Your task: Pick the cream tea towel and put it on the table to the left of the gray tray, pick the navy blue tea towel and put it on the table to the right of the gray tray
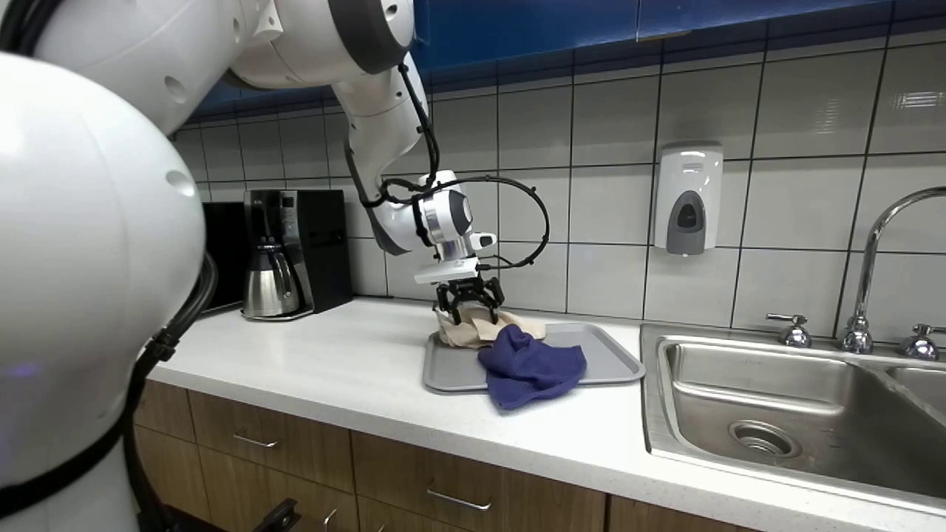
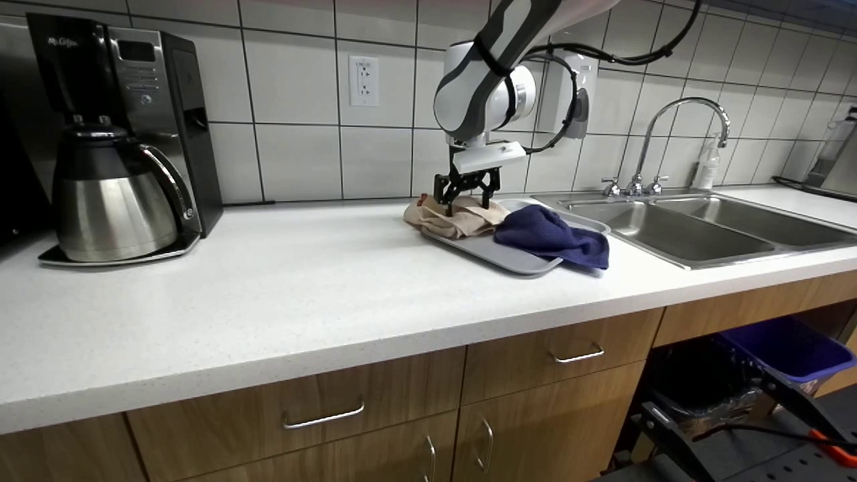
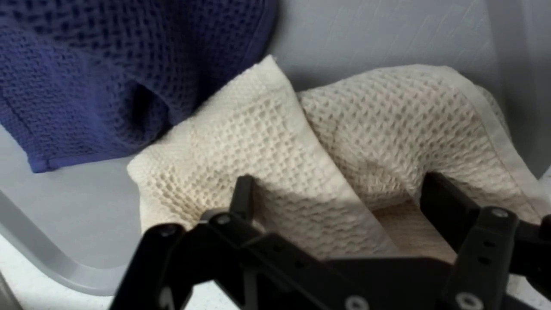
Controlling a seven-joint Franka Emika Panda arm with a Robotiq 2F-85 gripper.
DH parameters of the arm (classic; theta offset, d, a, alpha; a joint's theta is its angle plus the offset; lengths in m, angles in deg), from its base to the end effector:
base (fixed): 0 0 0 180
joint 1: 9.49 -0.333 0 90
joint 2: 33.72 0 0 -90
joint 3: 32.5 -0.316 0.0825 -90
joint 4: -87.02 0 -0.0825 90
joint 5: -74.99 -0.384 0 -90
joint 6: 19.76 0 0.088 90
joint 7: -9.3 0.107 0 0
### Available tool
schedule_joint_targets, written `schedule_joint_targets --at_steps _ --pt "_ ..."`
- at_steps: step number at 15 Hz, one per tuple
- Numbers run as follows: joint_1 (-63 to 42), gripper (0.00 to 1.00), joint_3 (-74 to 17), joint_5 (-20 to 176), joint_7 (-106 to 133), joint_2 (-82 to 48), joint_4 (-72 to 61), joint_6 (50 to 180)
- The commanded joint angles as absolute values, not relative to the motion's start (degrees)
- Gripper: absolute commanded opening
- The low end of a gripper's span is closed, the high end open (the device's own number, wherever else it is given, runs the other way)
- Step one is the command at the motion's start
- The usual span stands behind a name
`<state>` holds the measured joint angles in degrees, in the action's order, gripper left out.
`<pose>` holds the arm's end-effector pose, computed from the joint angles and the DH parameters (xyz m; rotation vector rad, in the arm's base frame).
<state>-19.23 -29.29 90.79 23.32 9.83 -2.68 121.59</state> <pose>0.7105 0.0881 0.2092 2.9314 0.1341 0.2607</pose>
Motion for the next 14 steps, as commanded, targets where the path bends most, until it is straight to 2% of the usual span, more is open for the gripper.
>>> schedule_joint_targets --at_steps 1,11,12,13,14 --pt "-18.79 1.00 -28.55 89.50 20.75 12.51 1.99 118.52" --pt "-16.78 0.99 -29.15 87.07 17.19 17.47 7.95 116.00" --pt "-16.66 0.75 -29.28 86.64 16.66 17.89 8.51 115.78" --pt "-16.57 0.75 -29.38 86.26 16.11 18.29 9.12 115.60" --pt "-16.56 0.68 -29.41 85.95 15.73 18.58 9.55 115.42"
